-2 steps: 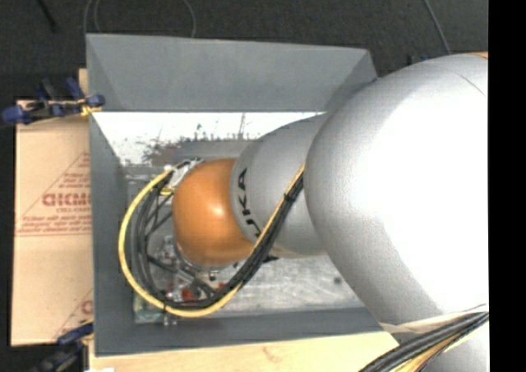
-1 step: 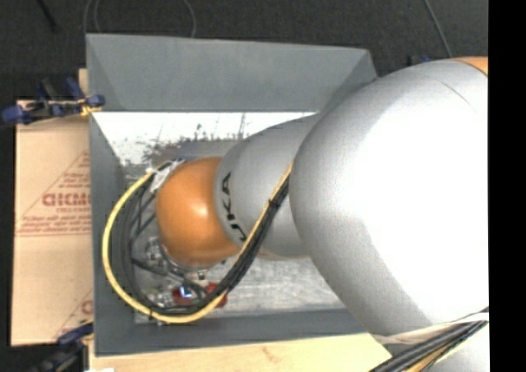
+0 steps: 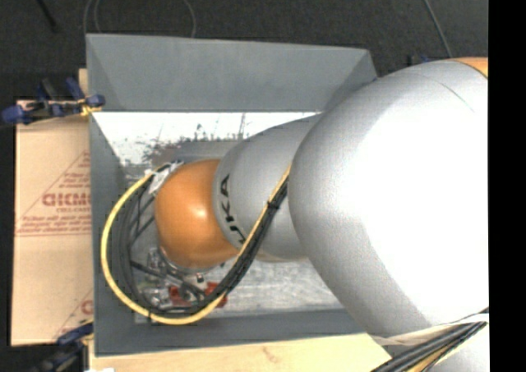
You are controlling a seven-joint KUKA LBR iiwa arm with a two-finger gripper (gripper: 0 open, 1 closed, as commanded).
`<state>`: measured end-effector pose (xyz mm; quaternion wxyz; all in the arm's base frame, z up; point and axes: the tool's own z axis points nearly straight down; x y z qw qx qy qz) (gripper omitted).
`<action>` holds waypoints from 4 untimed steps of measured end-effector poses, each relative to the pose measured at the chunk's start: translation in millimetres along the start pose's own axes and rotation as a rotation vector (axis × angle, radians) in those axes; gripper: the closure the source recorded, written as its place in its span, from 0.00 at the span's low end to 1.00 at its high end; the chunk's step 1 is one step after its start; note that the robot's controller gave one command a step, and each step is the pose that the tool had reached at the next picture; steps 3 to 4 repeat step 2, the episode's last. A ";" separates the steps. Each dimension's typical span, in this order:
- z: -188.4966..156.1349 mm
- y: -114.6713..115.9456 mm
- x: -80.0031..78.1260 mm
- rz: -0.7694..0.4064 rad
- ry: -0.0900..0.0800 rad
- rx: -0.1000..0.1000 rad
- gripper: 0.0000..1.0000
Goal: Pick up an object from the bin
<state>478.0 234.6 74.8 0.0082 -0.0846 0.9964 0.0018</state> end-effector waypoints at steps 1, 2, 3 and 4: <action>-32.7 -0.4 -2.5 0.005 0.011 0.001 1.00; -72.2 -0.3 -4.8 0.009 0.010 0.000 1.00; -72.2 -0.3 -4.8 0.009 0.010 0.000 1.00; -72.2 -0.3 -4.8 0.009 0.010 0.000 1.00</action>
Offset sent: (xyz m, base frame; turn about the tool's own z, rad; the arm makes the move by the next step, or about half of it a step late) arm 0.0002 0.0001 0.0304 0.0000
